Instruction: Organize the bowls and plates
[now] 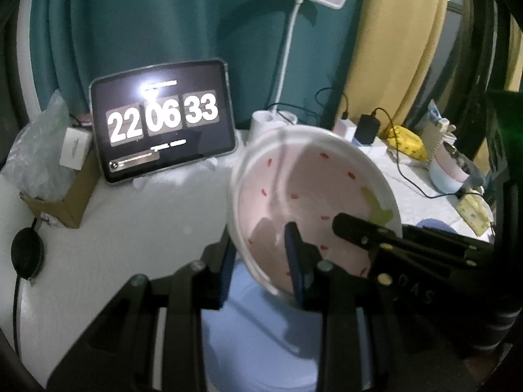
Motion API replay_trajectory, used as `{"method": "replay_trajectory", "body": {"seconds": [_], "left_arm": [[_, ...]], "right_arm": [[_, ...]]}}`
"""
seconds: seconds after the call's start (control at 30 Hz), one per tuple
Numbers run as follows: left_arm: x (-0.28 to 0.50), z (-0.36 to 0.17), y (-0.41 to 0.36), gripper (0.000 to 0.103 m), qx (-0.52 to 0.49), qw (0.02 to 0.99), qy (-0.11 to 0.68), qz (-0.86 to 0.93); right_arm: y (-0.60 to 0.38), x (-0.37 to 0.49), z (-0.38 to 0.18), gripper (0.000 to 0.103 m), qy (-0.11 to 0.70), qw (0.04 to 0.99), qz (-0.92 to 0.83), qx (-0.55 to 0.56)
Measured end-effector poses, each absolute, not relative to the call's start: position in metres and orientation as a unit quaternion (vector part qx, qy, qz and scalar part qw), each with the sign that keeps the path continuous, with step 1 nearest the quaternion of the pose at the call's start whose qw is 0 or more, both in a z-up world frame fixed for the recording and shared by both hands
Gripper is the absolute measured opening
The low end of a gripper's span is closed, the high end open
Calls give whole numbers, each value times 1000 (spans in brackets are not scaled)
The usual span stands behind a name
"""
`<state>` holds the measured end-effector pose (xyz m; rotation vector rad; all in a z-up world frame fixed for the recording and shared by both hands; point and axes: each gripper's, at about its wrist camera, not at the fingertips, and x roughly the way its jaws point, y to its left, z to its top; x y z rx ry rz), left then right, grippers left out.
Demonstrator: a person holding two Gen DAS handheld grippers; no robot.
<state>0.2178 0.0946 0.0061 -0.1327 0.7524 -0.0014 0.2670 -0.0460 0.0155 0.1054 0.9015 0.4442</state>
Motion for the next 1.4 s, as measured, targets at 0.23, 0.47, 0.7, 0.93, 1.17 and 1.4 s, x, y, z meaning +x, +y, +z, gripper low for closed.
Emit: {"method": "replay_trajectory", "body": {"seconds": [0.23, 0.47, 0.7, 0.93, 1.17, 1.4], "left_arm": [[203, 17, 68, 30, -52, 932, 360, -9], [190, 25, 38, 30, -43, 934, 355, -19], [178, 28, 3, 30, -29, 933, 357, -40], [169, 26, -31, 30, -17, 932, 357, -58], [169, 19, -58, 30, -7, 929, 364, -68], [169, 8, -79, 30, 0, 924, 375, -79]], "right_arm": [[-72, 250, 26, 18, 422, 880, 209, 58], [-101, 232, 35, 18, 410, 887, 203, 59], [-137, 218, 45, 18, 396, 896, 188, 65], [-169, 208, 49, 18, 389, 902, 173, 72], [-195, 201, 42, 18, 390, 903, 161, 79], [-215, 198, 31, 18, 398, 901, 151, 86]]}}
